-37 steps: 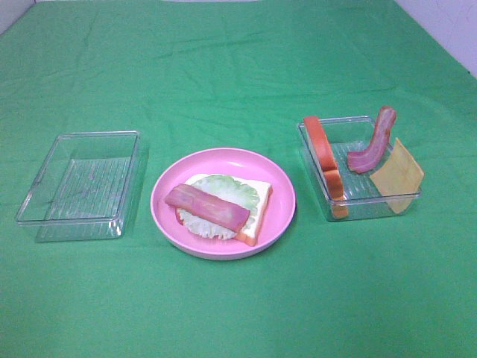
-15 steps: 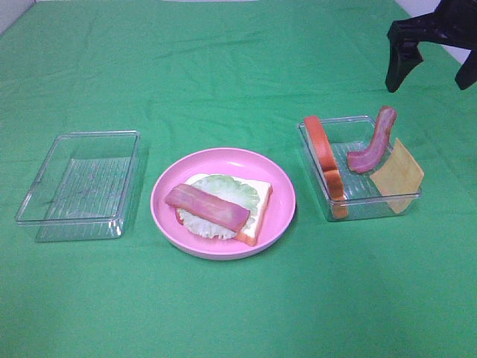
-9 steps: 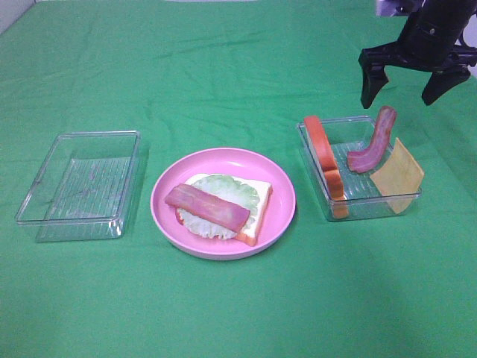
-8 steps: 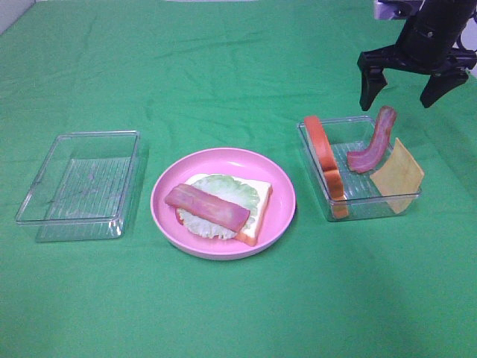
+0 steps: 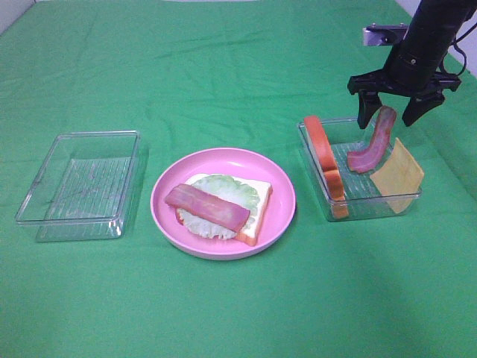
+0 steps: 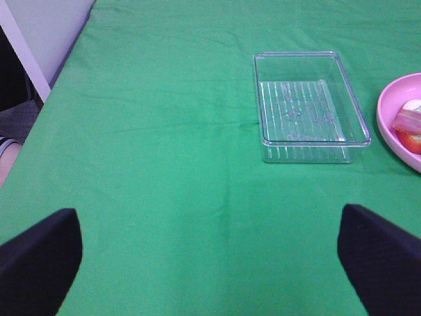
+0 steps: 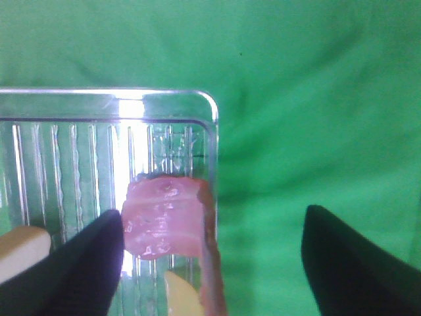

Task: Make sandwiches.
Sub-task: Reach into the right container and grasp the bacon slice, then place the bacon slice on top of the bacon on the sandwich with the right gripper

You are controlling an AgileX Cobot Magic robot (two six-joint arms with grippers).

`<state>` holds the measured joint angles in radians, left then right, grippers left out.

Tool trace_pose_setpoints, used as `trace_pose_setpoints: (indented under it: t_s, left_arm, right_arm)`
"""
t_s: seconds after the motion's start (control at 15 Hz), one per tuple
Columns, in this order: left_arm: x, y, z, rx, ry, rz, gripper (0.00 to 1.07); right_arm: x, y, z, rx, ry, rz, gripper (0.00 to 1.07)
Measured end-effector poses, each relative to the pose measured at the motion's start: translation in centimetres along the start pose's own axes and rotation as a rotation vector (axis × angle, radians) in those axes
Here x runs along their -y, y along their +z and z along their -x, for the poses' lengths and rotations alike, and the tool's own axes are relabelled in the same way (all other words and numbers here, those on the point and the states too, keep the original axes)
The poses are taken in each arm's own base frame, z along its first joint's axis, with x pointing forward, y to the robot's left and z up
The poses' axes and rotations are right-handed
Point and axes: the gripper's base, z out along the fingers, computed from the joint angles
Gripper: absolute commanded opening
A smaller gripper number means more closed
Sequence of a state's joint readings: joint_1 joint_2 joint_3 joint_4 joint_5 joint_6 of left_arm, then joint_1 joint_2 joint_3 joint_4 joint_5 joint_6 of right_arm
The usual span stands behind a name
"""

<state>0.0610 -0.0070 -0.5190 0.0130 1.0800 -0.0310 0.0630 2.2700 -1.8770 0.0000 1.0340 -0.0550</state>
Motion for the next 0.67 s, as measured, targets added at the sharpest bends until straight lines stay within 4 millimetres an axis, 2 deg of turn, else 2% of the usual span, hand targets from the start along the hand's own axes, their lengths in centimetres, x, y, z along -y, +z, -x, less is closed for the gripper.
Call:
trace_pose_setpoints:
  t_s: [0.2,0.27,0.53,0.67]
  left_arm:
    - [0.00,0.00,0.00,0.000,0.000,0.000,1.01]
    - [0.00,0.00,0.00,0.000,0.000,0.000,1.01]
    - [0.00,0.00,0.00,0.000,0.000,0.000,1.01]
    - [0.00,0.00,0.00,0.000,0.000,0.000,1.01]
  right_arm:
    - [0.00,0.00,0.03,0.003,0.011,0.000,0.07]
    - [-0.01,0.00,-0.11,-0.012,0.012,0.001,0.00]
    - [-0.10,-0.01,-0.47,-0.052,0.015,0.010,0.00]
    - [-0.12,-0.82,-0.47,-0.045,0.017,0.013,0.00]
